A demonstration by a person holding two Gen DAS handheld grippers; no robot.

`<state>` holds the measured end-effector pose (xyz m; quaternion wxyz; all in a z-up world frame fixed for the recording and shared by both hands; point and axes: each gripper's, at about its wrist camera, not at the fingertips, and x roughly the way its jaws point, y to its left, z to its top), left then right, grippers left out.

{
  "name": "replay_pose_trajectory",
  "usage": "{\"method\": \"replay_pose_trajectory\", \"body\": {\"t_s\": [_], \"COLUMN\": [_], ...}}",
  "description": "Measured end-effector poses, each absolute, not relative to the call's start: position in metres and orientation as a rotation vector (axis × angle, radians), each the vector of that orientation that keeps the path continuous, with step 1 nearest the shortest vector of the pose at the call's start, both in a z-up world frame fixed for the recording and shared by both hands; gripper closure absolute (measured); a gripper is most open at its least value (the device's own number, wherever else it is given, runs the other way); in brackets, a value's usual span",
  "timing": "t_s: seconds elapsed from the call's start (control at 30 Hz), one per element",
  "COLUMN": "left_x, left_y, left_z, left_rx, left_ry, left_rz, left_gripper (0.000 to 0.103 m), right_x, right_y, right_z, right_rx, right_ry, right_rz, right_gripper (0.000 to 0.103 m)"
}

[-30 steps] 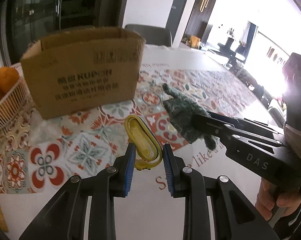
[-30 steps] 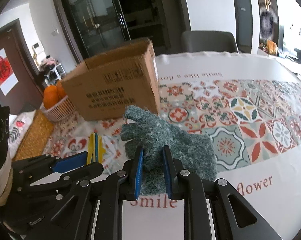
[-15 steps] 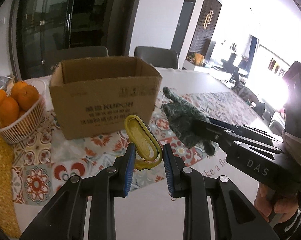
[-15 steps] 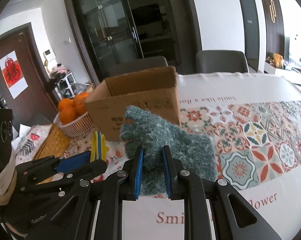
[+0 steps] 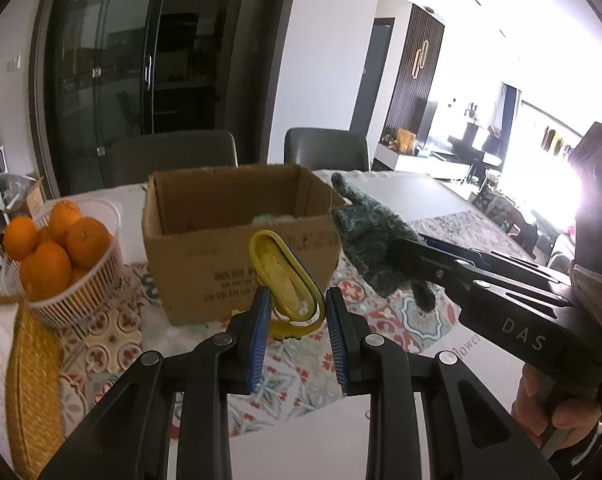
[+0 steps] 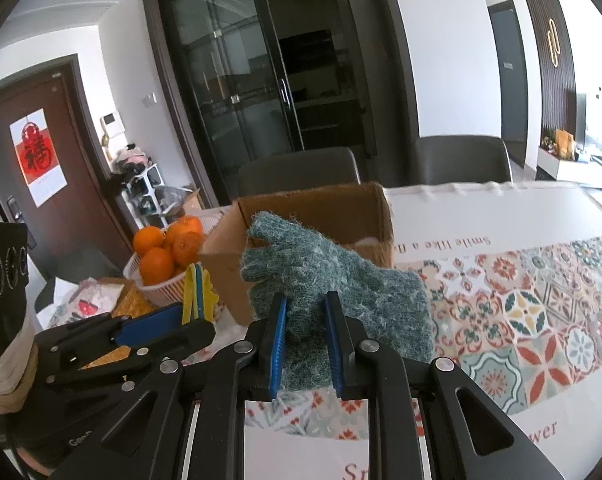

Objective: Organize soft objects
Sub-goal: 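Lift the glove with the right tool while the left tool carries the strap over the box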

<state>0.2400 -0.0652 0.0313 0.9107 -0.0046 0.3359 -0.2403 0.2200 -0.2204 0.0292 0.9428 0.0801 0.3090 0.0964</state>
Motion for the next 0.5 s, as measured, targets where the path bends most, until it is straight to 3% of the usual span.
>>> {"method": "replay_pose_trajectory", "body": {"t_s": [0.5], "left_x": [0.277], "left_y": [-0.050], "left_z": [0.065], "left_rx": [-0.004], "left_ry": [0.633], "left_rz": [-0.470], "left_gripper": [0.075], "right_x": [0.255], "right_y": [-0.205], "right_z": [0.062], "right_rx": [0.141], "right_ry": [0.575], "right_rz": [0.221], "right_gripper": [0.083]}}
